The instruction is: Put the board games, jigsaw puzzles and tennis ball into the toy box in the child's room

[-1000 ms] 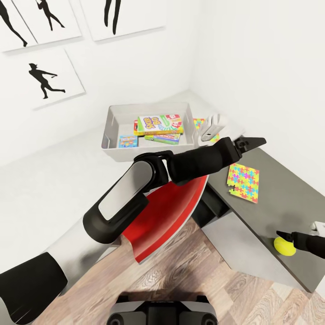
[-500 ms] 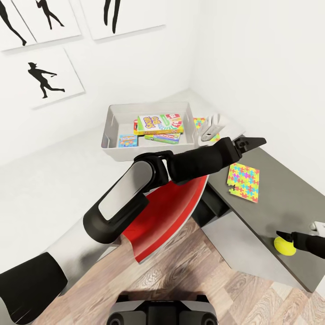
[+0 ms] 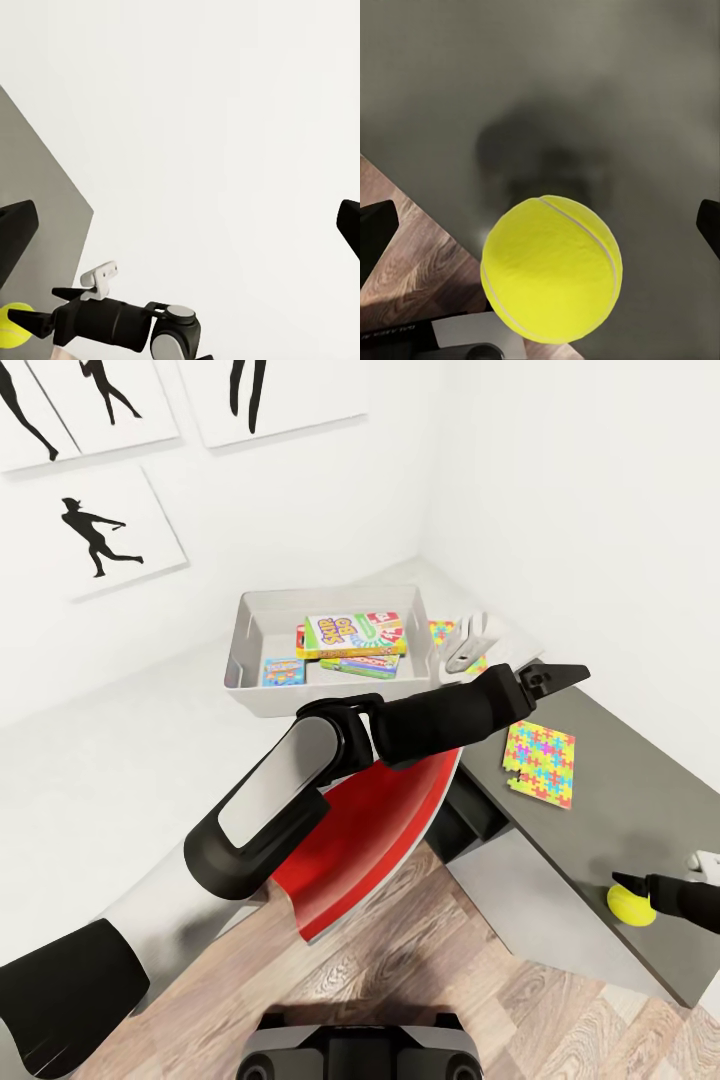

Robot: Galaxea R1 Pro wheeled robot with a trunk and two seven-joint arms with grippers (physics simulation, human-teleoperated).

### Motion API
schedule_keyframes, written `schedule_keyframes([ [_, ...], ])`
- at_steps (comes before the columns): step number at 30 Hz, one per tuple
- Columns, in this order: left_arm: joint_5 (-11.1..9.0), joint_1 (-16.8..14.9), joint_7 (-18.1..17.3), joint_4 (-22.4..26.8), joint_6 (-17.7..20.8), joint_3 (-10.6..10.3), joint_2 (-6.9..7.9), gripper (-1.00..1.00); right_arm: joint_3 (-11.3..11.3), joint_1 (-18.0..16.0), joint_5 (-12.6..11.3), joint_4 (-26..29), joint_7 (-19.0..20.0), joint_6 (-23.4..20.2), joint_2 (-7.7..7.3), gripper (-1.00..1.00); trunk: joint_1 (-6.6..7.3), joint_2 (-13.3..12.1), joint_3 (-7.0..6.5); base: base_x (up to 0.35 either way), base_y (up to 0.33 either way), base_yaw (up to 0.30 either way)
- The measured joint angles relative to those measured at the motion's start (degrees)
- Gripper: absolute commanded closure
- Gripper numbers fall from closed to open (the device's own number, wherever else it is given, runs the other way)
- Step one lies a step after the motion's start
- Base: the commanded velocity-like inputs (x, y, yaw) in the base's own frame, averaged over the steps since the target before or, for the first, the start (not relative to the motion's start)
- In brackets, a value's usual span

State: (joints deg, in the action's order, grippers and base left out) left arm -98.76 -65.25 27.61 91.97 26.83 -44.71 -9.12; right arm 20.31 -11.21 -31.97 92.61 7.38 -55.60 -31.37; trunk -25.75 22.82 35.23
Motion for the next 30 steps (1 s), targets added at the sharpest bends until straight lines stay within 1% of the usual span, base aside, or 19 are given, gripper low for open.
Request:
schedule_keyframes([
  [12, 0.00, 0.02, 0.01, 0.00, -0.01, -0.05, 0.00, -1.00, 0.00, 0.00, -0.01, 0.00, -0.05, -1.07, 0.00, -1.00, 0.00, 0.00, 0.55, 0.000, 0.000, 0.000],
  [23, 0.00, 0.04, 0.00, 0.00, -0.02, -0.04, 0.00, -1.00, 0.00, 0.00, -0.01, 0.00, -0.06, -1.26, 0.02, -1.00, 0.00, 0.00, 1.41, 0.000, 0.000, 0.000],
  [30, 0.00, 0.05, 0.00, -0.02, -0.02, -0.04, 0.00, -1.00, 0.00, 0.00, -0.01, 0.00, -0.06, -1.31, 0.01, -1.00, 0.00, 0.00, 1.67, 0.000, 0.000, 0.000],
])
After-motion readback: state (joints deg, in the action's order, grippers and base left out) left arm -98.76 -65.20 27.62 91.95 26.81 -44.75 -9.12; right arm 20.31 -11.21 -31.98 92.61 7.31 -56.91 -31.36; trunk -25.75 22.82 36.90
